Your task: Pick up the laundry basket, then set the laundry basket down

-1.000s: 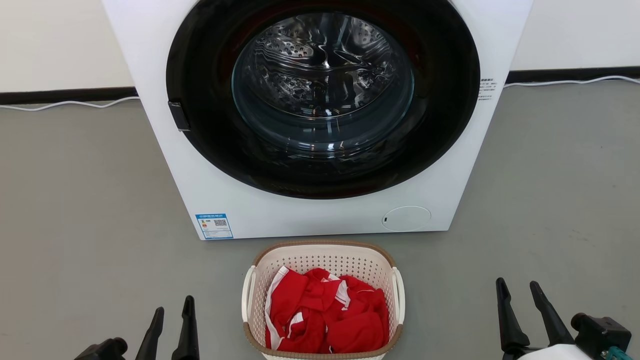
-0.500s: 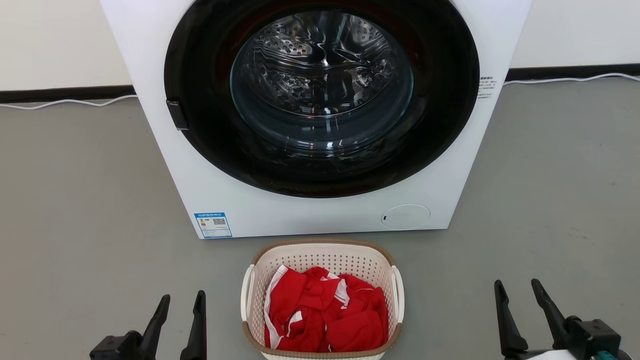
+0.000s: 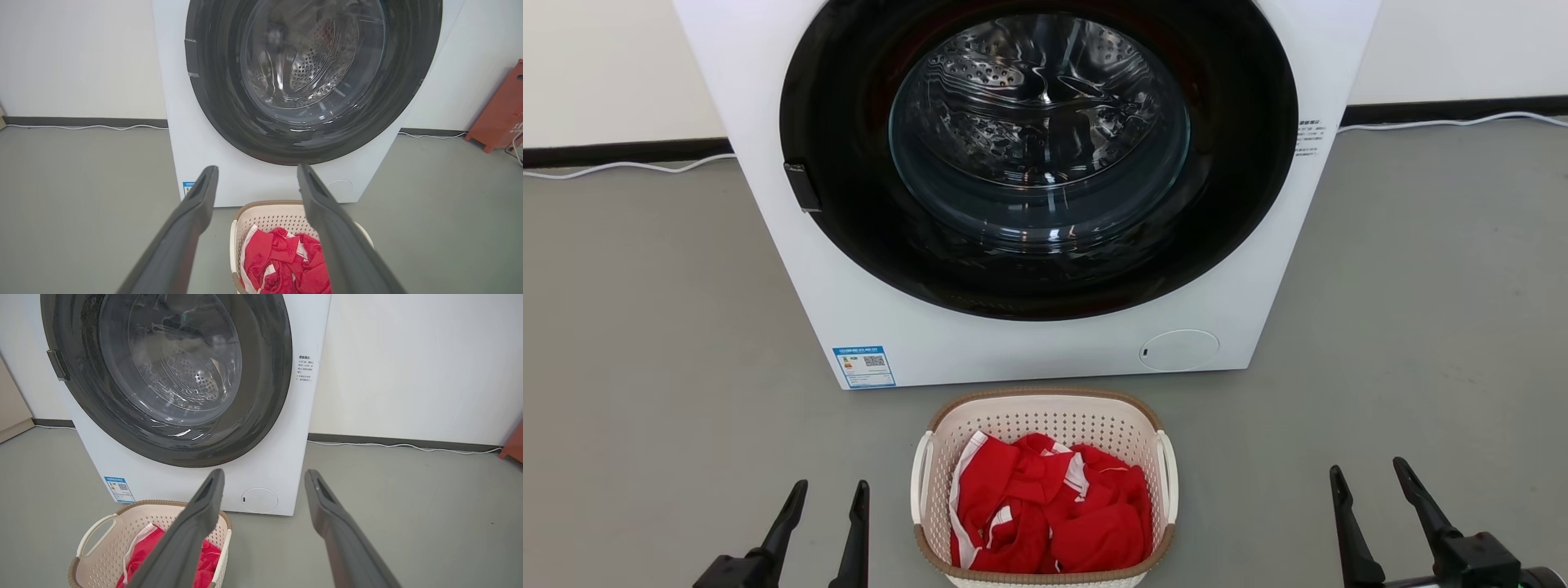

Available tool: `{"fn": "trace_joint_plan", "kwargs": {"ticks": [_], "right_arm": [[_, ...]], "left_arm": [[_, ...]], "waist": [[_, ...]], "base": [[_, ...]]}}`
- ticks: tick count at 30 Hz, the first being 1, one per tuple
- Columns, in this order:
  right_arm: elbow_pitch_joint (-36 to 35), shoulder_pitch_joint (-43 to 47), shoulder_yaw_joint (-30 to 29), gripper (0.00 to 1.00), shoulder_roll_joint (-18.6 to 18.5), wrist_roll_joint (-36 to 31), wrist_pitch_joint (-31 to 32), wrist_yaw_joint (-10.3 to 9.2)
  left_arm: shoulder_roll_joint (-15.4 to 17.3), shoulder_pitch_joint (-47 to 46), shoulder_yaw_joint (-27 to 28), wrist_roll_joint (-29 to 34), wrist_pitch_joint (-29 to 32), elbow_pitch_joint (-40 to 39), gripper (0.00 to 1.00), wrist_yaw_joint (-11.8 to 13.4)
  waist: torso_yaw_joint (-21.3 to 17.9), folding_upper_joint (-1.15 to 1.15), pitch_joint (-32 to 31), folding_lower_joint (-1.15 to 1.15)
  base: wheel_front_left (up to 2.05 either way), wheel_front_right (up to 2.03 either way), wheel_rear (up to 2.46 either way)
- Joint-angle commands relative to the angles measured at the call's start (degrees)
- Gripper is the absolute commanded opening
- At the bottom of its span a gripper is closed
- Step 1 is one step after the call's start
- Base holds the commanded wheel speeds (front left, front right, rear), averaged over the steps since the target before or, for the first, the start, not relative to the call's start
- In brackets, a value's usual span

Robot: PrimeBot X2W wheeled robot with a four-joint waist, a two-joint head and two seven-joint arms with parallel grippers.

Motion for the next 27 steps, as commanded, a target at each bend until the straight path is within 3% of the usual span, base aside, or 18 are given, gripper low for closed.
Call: {"fn": "trace_joint_plan", "kwargs": {"ticks": [1,27], "right_arm": [[-1.2,-0.8,1.2,1.00,-0.6,-2.3,-1.4,0.17],[-0.9,-1.8,0.7,1.00,-0.2,-2.9,-1.8,0.18]], "left_arm": [[0.8,-0.9,1.4,2.1,-1.1,-1.8,1.00,-0.4],[0.8,-1.2,1.8,3.2,-1.4,-1.7,1.00,-0.4]], "waist": [[0.0,0.00,0.0,0.00],[0.1,0.00,2.0,0.00]], "base": [[0.00,0.00,0.00],[0.00,0.00,0.00]]}}
